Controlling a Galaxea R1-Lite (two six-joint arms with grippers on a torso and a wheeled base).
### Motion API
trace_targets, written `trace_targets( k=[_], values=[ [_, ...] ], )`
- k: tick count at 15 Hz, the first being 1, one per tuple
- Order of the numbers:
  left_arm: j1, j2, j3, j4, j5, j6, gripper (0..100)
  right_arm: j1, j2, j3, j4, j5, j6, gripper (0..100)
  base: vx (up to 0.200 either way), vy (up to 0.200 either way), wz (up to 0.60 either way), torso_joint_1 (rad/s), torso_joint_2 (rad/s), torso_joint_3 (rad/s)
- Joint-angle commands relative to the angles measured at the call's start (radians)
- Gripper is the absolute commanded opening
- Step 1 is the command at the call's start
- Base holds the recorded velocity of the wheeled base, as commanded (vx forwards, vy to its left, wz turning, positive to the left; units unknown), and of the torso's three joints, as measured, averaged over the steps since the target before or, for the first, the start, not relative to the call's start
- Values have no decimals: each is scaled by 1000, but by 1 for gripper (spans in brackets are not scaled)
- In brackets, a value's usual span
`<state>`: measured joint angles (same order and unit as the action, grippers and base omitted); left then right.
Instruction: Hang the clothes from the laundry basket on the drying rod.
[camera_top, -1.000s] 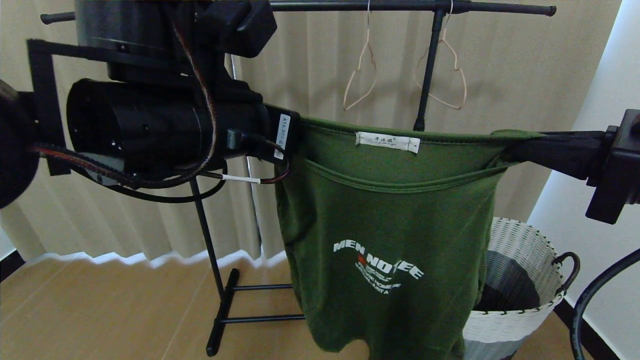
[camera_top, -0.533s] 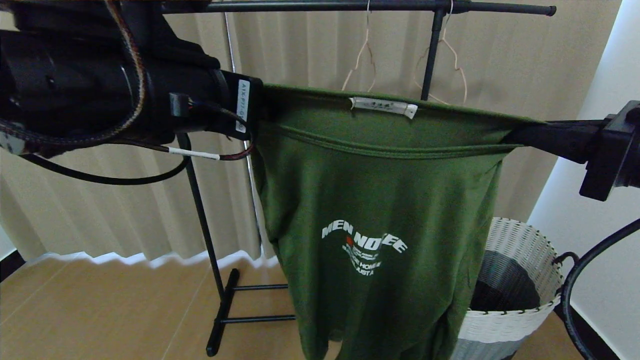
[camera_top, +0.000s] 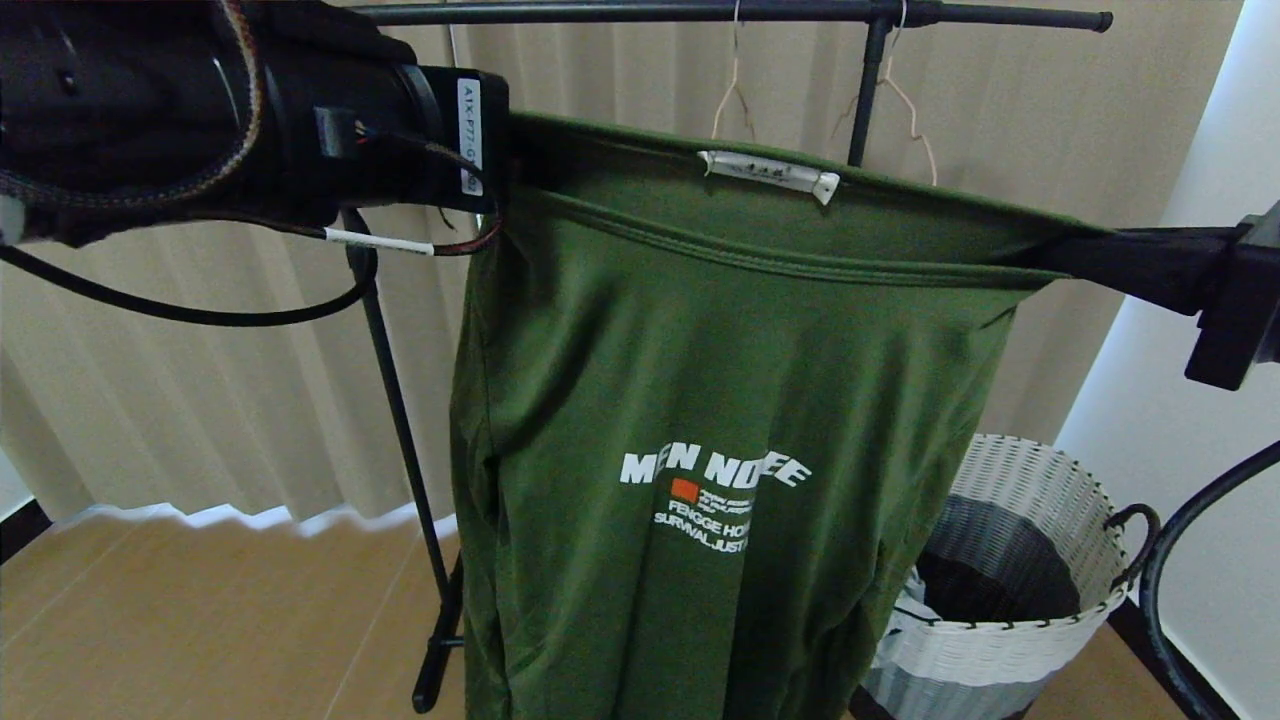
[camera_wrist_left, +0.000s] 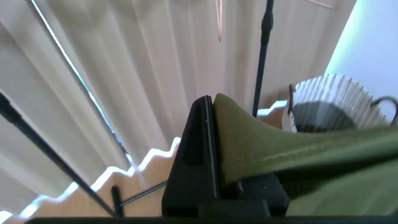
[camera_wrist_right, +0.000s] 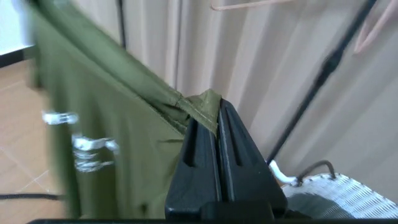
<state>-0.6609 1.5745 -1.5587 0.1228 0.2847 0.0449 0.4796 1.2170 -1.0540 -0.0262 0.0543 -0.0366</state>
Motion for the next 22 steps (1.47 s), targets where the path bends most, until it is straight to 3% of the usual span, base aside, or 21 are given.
trace_targets(
  k=[1, 3, 5, 7, 11, 14, 16, 17, 19, 22],
  values=[
    [1, 85, -52, -22, 1, -42, 0, 45, -60, 19, 19, 39, 0, 0, 0, 0, 0, 0, 0, 0],
    [6, 150, -89, -31, -1, -102, 0, 53, -93, 45, 23, 122, 0, 0, 0, 0, 0, 0, 0, 0],
    [35, 211, -116, -32, -7, -111, 0, 59, -142, 80, 23, 242, 0, 0, 0, 0, 0, 0, 0, 0],
    [49, 262, -167, -29, -29, -112, 0, 59, -166, 123, 22, 285, 0, 0, 0, 0, 0, 0, 0, 0],
    [49, 277, -173, -25, -41, -111, 0, 57, -156, 132, 20, 282, -2, 0, 0, 0, 0, 0, 0, 0],
    [46, 200, -80, -15, -50, -103, 0, -15, -94, 114, 0, 260, -2, 0, 0, 0, 0, 0, 0, 0],
    [44, 108, -11, 24, -128, -92, 0, -61, -44, 80, -37, 260, -2, 0, 0, 0, 0, 0, 0, 0],
    [47, 25, 48, 61, -226, -74, 0, -75, 2, 52, -80, 260, 0, 0, 0, 0, 0, 0, 0, 0],
    [49, -79, 138, 80, -332, -40, 0, -76, 76, 20, -163, 262, 1, 0, 0, 0, 0, 0, 0, 0],
    [46, -169, 244, 75, -380, 29, 0, -76, 148, -9, -250, 266, 3, 0, 0, 0, 0, 0, 0, 0]
  ],
)
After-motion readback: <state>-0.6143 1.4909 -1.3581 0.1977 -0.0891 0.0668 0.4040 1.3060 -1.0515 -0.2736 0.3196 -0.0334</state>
